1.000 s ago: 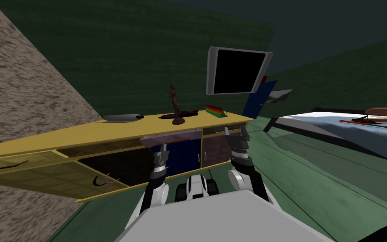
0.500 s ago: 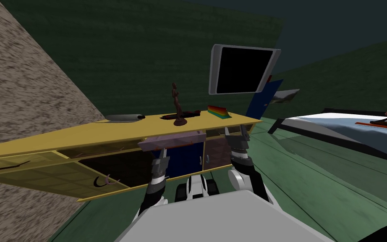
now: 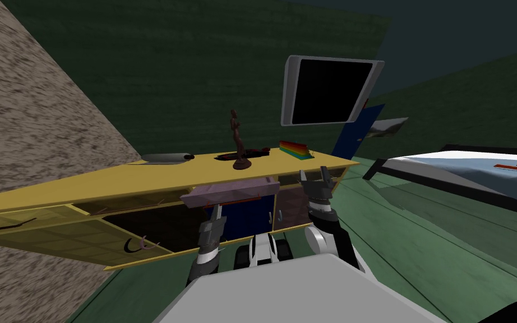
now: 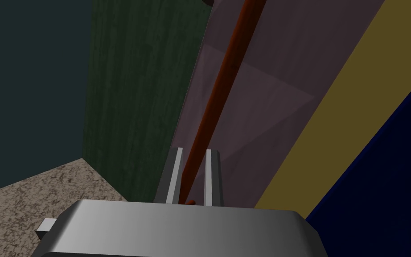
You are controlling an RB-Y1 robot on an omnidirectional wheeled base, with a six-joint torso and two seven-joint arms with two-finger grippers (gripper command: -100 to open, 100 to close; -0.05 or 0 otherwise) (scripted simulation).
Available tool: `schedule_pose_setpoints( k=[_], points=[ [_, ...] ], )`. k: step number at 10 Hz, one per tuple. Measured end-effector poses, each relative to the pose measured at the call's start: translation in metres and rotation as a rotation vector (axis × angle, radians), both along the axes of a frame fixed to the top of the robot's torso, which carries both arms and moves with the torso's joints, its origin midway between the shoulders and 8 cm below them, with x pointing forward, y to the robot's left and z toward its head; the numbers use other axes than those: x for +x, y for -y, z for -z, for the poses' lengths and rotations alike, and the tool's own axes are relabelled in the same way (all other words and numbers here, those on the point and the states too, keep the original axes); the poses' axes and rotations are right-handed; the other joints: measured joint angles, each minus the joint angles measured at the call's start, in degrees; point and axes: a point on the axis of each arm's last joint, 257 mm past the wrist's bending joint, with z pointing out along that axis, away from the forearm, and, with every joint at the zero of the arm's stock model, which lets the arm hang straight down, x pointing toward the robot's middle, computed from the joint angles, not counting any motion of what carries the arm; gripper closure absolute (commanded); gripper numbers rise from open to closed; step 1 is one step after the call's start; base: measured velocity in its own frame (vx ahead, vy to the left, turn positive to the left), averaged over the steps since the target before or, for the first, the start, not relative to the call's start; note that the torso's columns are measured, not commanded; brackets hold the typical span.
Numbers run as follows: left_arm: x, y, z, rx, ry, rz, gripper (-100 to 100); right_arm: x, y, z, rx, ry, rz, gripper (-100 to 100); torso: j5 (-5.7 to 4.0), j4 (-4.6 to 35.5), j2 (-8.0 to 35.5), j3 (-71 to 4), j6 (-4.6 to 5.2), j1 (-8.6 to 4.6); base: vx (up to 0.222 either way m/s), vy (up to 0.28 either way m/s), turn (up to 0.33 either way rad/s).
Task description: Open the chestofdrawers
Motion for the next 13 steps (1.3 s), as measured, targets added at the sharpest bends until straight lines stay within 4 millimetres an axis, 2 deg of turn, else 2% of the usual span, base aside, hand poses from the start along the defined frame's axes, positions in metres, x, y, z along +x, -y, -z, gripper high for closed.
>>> schedule_pose_setpoints(
  k=[6,9,13],
  points=[
    [-0.044,0.017,-0.002,-0.01,-0.007,0.022,100,0.0,0.0,0.0,0.0,0.0,0.0,0,-0.09,0.13,0.08,0.02,0.0,-0.07,0.052,0.014,0.036],
    [-0.073,0.034,-0.007,-0.025,-0.017,0.039,100,0.0,0.0,0.0,0.0,0.0,0.0,0,-0.35,0.45,0.32,-0.03,0.06,-0.35,0.051,0.029,0.01],
    [-0.103,0.039,-0.011,-0.046,-0.051,0.037,100,0.0,0.0,0.0,0.0,-0.001,0.0,0,-0.57,0.7,0.63,0.0,0.02,-0.61,0.0,0.0,0.0]
  ],
)
